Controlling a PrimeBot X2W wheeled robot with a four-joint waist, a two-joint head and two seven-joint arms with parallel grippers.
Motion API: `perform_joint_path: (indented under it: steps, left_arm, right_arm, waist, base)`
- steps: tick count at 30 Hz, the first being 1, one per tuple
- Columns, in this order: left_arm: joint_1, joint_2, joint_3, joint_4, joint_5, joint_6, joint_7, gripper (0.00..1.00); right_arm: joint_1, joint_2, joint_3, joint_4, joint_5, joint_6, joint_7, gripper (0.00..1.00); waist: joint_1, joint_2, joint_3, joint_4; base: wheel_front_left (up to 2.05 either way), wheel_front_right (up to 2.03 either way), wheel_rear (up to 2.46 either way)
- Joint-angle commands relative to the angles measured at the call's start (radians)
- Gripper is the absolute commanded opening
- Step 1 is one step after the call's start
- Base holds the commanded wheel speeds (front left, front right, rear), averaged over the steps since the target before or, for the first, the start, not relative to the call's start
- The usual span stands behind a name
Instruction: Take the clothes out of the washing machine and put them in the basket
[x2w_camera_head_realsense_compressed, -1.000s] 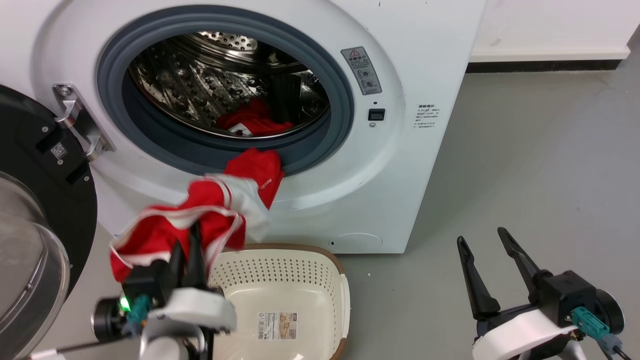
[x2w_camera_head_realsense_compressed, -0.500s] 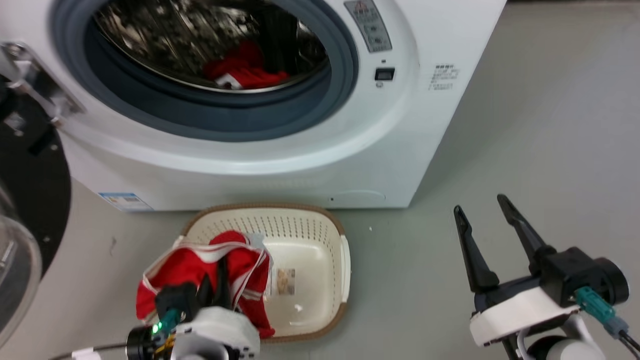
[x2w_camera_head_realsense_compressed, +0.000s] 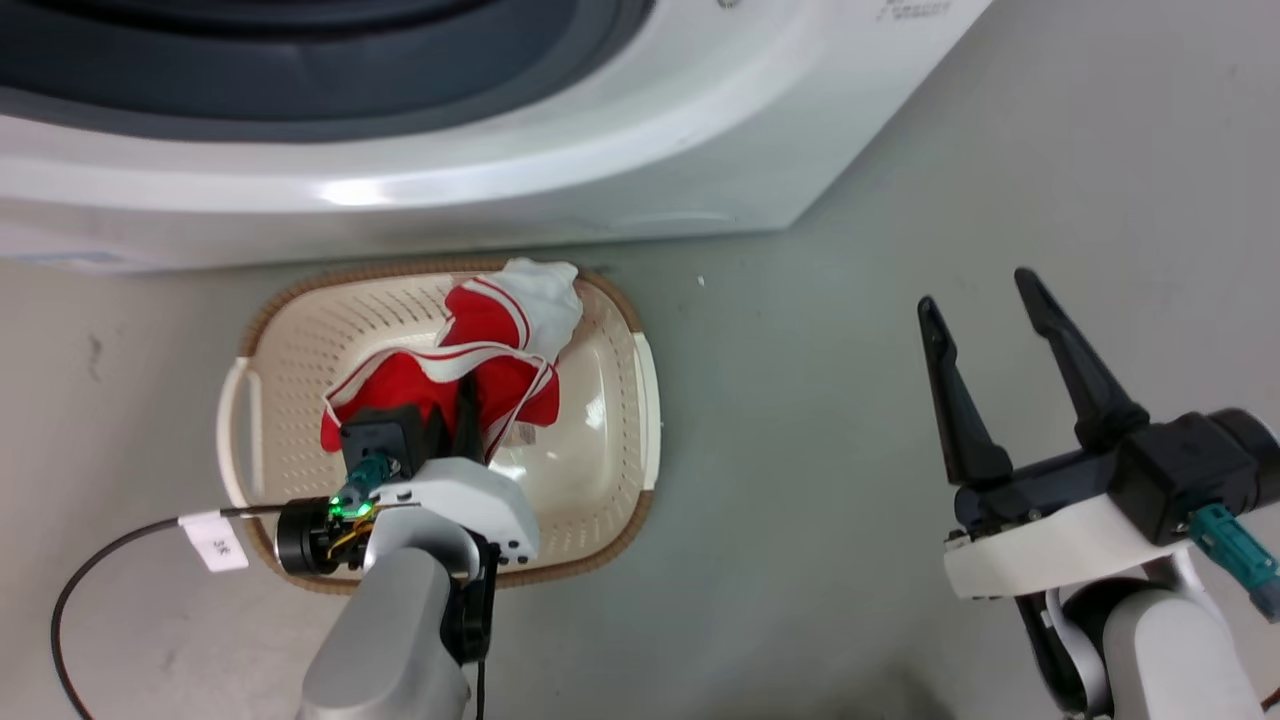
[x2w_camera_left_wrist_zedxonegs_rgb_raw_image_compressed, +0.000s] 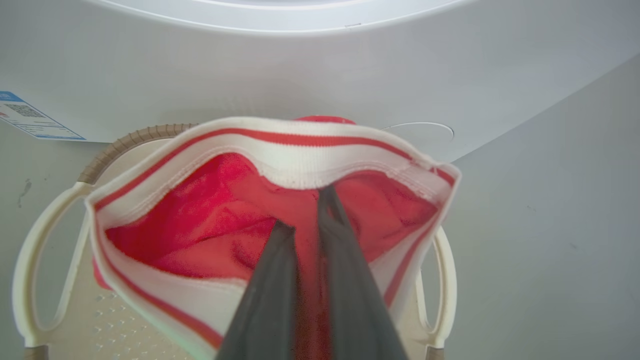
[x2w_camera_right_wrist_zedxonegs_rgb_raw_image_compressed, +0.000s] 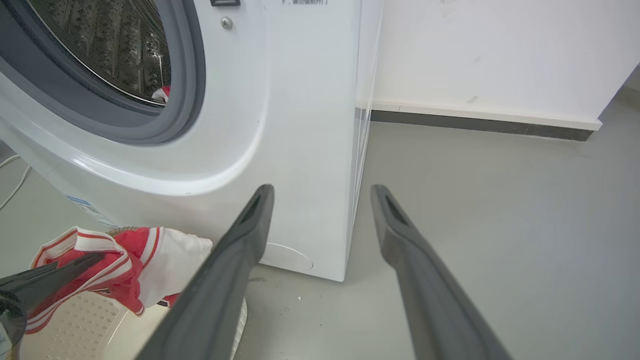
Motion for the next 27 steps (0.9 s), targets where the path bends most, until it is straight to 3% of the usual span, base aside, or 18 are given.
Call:
perform_joint_path:
  steps: [1, 12, 20, 21, 23, 24, 25, 26, 27]
  left_arm:
    - [-0.042, 0.0, -0.006, 0.042, -0.018, 0.006, -0.003, 0.0]
    - [-0.2, 0.0, -0.035, 0.298, -0.069, 0.016, -0.003, 0.0]
    - [-0.306, 0.0, -0.065, 0.51, -0.111, -0.005, -0.003, 0.0]
    - [-0.319, 0.0, -0.069, 0.53, -0.122, -0.006, -0.003, 0.09]
    - [-0.334, 0.0, -0.079, 0.563, -0.139, -0.008, -0.003, 0.39]
    - [-0.336, 0.0, -0.082, 0.577, -0.148, -0.01, -0.003, 0.47]
    - [-0.343, 0.0, -0.09, 0.587, -0.151, -0.011, -0.003, 0.67]
    - [-0.35, 0.0, -0.095, 0.592, -0.155, -0.012, -0.003, 0.99]
    - [-0.353, 0.0, -0.098, 0.596, -0.16, -0.013, -0.003, 1.0]
  right_arm:
    - [-0.032, -0.007, -0.001, 0.006, 0.005, -0.001, -0.013, 1.0]
    - [-0.093, -0.016, 0.011, 0.029, 0.021, -0.001, -0.046, 1.0]
    - [-0.119, -0.021, 0.019, 0.044, 0.027, -0.001, -0.066, 1.0]
    - [-0.12, -0.02, 0.02, 0.046, 0.028, -0.001, -0.067, 1.0]
    - [-0.121, -0.02, 0.022, 0.053, 0.029, -0.001, -0.07, 1.0]
    - [-0.122, -0.019, 0.023, 0.058, 0.03, -0.001, -0.072, 1.0]
    - [-0.124, -0.018, 0.024, 0.061, 0.03, -0.001, -0.074, 1.0]
    - [-0.125, -0.017, 0.022, 0.065, 0.03, -0.001, -0.075, 1.0]
    - [-0.124, -0.016, 0.02, 0.071, 0.031, -0.001, -0.077, 1.0]
  waist:
    - [-0.0002, 0.0, 0.097, -0.04]
    - [-0.0002, 0.0, 0.226, -0.074]
    - [-0.0002, 0.0, 0.264, -0.089]
    - [-0.0002, 0.0, 0.264, -0.09]
    - [-0.0002, 0.0, 0.262, -0.093]
    - [-0.0002, 0.0, 0.258, -0.094]
    - [-0.0002, 0.0, 0.252, -0.095]
    - [-0.0002, 0.0, 0.245, -0.094]
    - [-0.0002, 0.0, 0.235, -0.093]
  base:
    - [0.0, 0.0, 0.0]
    - [0.0, 0.0, 0.0]
    - [0.0, 0.0, 0.0]
    - [0.0, 0.0, 0.0]
    - [0.0, 0.0, 0.0]
    - [0.0, 0.0, 0.0]
    - [0.0, 0.0, 0.0]
    - [0.0, 0.0, 0.0]
    - [0.0, 0.0, 0.0]
